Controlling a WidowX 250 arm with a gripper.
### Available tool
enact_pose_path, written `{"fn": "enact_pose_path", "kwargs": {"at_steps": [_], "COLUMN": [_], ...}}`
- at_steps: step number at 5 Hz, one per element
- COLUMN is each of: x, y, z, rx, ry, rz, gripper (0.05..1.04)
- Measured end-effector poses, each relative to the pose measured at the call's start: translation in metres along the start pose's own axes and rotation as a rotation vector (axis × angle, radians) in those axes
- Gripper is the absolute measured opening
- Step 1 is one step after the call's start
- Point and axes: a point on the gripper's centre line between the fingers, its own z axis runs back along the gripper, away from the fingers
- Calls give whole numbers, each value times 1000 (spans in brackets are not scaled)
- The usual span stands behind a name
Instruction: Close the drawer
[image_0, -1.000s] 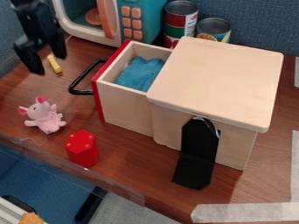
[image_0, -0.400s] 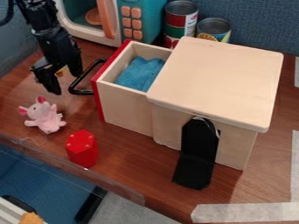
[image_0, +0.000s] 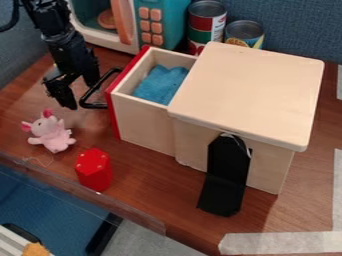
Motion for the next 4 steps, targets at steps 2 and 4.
{"fn": "enact_pose_path", "kwargs": {"at_steps": [2,4], "x": [35,56], "y": [1,10], "z": [-2,-10], "rx": [22,32], "ry": [-9,-5], "rz": [-36,-53], "gripper": [1000,1000]}}
